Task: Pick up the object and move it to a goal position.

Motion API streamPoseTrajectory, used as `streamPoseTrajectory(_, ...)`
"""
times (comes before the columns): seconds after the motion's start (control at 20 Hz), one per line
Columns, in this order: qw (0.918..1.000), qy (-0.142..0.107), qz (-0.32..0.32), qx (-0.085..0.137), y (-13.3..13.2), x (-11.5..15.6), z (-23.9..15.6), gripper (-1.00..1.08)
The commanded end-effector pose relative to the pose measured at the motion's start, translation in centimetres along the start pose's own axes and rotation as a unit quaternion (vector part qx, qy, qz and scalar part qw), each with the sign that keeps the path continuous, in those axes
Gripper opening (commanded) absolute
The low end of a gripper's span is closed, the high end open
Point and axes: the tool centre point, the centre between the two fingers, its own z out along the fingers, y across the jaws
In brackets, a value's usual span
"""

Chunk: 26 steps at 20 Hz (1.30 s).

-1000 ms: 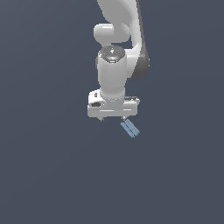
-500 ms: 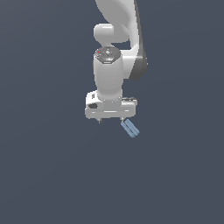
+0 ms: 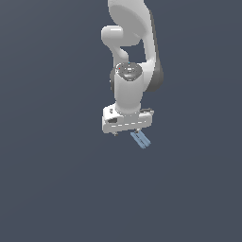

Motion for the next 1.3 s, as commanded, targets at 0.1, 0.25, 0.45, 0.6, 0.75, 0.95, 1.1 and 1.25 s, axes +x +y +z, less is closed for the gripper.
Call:
streamPoseTrajectory(0.1, 0.997, -0.009, -0.077, -0.002, -3.5, -1.1, 3.6, 1.0)
streamPoseTrajectory(0.25, 0.9919, -0.013, -0.126, -0.001, -5.8, -2.1, 5.7, 1.0)
streamPoseTrajectory(0.45, 0.9854, -0.017, -0.17, 0.002, -7.8, -3.0, 7.5, 1.0)
streamPoseTrajectory(0.6, 0.9824, -0.018, -0.186, 0.003, -8.6, -3.4, 8.2, 1.0)
streamPoseTrajectory(0.75, 0.9826, -0.019, -0.185, 0.003, -8.6, -3.4, 8.2, 1.0)
streamPoseTrajectory(0.95, 0.9825, -0.019, -0.185, 0.003, -8.6, -3.5, 8.7, 1.0)
streamPoseTrajectory(1.1, 0.9823, -0.019, -0.186, 0.003, -8.7, -3.5, 9.8, 1.0)
streamPoseTrajectory(1.25, 0.982, -0.019, -0.188, 0.003, -8.7, -3.7, 11.4, 1.0)
